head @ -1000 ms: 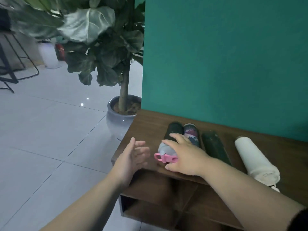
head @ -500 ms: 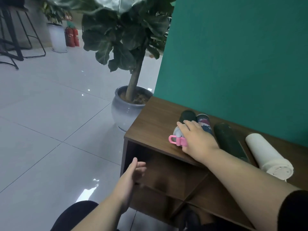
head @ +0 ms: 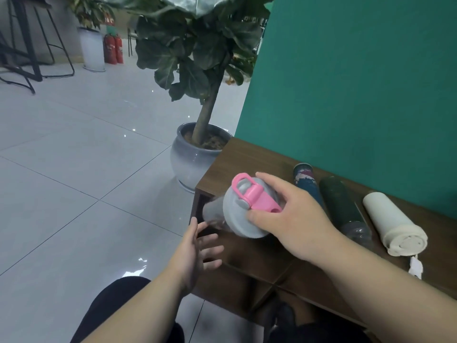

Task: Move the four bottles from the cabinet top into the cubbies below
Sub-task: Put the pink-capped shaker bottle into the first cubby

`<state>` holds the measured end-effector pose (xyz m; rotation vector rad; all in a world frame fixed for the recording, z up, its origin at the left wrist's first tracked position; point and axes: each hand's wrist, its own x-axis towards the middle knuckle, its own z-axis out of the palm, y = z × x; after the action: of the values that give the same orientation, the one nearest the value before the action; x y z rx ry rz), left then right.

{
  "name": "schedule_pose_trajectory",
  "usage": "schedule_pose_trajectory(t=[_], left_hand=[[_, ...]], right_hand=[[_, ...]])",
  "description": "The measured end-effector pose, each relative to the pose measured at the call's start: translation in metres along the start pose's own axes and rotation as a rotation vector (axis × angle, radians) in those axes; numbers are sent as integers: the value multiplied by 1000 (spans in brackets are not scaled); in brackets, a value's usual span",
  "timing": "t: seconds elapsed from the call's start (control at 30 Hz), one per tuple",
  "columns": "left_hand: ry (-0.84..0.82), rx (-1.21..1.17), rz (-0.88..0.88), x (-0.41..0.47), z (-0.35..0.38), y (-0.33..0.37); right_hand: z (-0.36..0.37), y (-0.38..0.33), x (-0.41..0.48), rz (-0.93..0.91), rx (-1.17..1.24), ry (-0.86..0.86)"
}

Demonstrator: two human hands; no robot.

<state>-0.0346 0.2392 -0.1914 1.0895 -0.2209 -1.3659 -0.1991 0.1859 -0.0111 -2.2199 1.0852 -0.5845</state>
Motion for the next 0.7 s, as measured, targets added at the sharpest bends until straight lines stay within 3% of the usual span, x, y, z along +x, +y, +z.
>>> schedule_pose_trajectory(t=[0.13, 0.47, 0.7], left_hand=[[-58, 25, -122, 1, -8, -13], [164, 1, -302, 58, -28, -47], [144, -15, -407, 101, -35, -66]], right_hand=[[25, 11, -14, 115, 56, -77], [122, 69, -9, 483, 442, 74], [154, 95, 31, 588, 348, 103]])
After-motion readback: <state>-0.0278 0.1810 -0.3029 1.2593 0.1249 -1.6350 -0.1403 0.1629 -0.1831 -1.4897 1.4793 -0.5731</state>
